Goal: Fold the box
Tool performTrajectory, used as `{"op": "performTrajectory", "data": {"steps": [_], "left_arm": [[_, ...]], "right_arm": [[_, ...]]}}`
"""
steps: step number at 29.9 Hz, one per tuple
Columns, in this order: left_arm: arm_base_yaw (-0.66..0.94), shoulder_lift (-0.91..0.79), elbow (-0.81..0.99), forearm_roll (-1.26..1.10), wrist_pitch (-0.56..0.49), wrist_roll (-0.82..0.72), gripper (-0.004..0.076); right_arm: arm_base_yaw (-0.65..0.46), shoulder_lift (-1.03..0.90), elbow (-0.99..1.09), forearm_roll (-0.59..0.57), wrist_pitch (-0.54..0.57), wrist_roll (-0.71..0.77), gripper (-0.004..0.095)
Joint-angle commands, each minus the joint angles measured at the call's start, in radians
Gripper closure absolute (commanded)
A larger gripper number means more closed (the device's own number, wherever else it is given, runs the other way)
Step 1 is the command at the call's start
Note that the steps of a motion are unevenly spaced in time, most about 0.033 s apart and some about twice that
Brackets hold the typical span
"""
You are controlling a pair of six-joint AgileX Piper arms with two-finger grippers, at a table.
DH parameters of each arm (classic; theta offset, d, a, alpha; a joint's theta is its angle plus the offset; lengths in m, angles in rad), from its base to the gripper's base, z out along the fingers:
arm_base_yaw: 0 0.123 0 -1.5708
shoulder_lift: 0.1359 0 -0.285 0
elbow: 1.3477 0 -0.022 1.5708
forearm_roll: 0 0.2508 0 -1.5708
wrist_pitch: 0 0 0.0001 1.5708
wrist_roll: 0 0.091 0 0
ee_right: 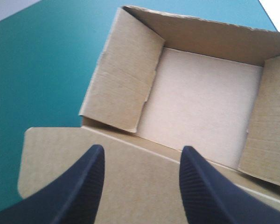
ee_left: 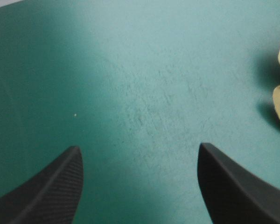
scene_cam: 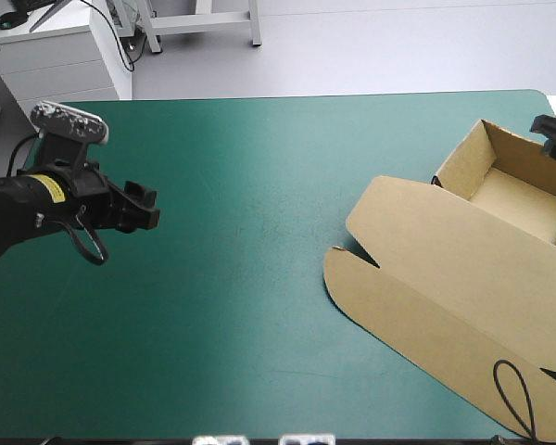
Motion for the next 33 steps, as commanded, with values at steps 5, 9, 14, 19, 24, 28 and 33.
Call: {"op": "performTrajectory", "data": {"steps": [5,9,14,19,24,28,33], "left_arm": [[-0.005,-0.123,0.202,0.092,0.037,-0.004,0.0234],[-0.005,-0.191,0.307,0.100,0.037,-0.024,0.0318],[-0.005,-0.284,0.410,0.100,0.037,-0.052,0.0557],[-0.005,-0.402,0.483,0.100,0.037,-0.065,0.0731],[-0.005,-0.502,0.557,0.130,0.036,-0.130,0.0731],[-0.005,-0.551,0.611,0.127,0.036,-0.190,0.0731],[-0.005,-0.551,0.624,0.107,0.036,-0.263,0.0731]], "right_arm": [[0.191,-0.171,-0.026,-0.009,-0.004,-0.027,0.0567],[0.302,-0.224,-0.025,-0.012,-0.004,-0.027,0.0717],[0.409,-0.306,0.066,-0.037,-0.004,-0.051,0.0863],[0.453,-0.431,0.327,-0.104,-0.009,-0.051,0.0912],[0.453,-0.592,0.620,-0.104,-0.084,-0.055,0.0912],[0.453,-0.701,0.808,-0.091,-0.108,-0.051,0.0912],[0.453,-0.824,0.973,-0.061,-0.111,-0.051,0.0912]]}}
